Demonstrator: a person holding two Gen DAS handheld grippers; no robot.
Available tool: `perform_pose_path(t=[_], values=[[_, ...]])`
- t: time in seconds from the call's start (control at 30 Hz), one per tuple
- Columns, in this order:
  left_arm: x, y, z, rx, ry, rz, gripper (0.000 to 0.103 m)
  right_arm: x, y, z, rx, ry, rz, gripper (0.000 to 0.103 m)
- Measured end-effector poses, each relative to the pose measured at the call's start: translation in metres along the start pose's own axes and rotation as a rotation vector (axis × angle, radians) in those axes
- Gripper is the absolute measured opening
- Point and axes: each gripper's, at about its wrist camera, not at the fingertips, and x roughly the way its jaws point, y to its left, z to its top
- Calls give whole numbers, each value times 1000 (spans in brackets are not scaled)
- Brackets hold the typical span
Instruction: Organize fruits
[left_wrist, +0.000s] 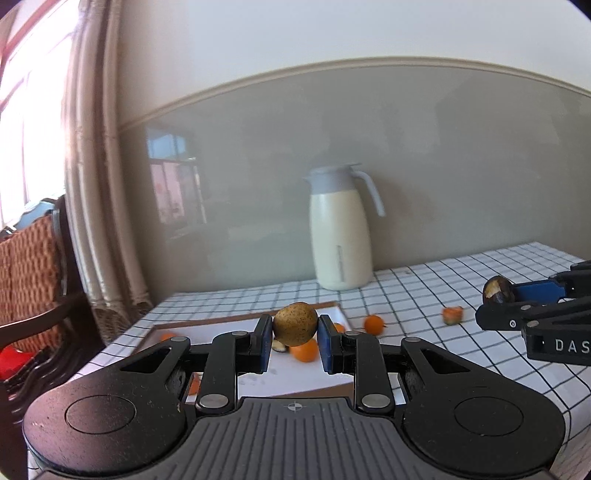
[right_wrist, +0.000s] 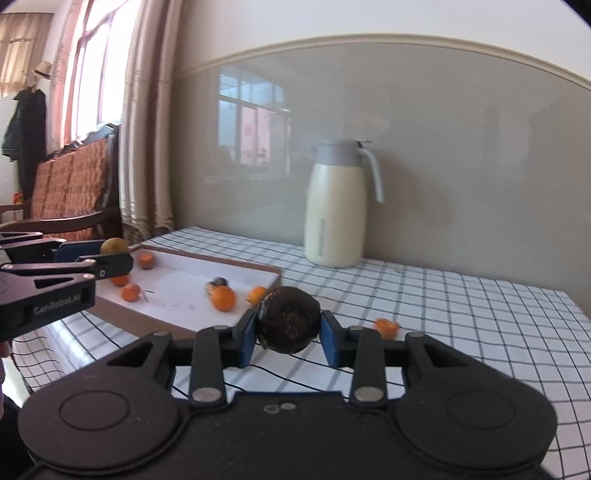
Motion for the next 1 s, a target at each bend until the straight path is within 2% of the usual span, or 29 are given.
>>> perform_pose_path(t=[0.4, 0.7, 1.0], values=[[1, 43, -2, -46, -10, 92, 26, 17, 38, 31, -61, -74, 89, 28], [8, 74, -9, -95, -11, 158, 26, 40, 54, 43, -75, -92, 112, 28], [33, 109, -6, -166, -21, 223, 26, 75, 56, 62, -74, -111, 110, 28]])
